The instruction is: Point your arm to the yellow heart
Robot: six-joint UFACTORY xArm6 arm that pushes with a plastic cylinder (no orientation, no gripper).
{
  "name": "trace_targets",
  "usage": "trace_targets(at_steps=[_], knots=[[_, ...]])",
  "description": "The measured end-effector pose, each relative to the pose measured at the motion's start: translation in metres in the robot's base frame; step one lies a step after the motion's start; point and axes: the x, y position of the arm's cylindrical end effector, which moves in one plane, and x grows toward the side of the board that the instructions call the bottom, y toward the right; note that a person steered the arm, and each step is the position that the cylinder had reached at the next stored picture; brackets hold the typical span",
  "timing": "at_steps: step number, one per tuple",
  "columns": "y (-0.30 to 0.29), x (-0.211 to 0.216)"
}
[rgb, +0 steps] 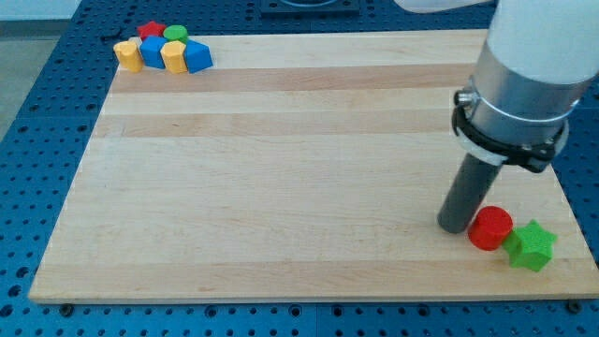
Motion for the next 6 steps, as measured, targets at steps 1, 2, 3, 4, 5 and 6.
trace_targets(at_steps=[1,2,3,4,5,6], knots=[[-0.066,0.0],[-0.13,-0.018],[-0.206,-0.046],[-0.287,-0.075],[-0.372,-0.111],[-0.445,-0.133]])
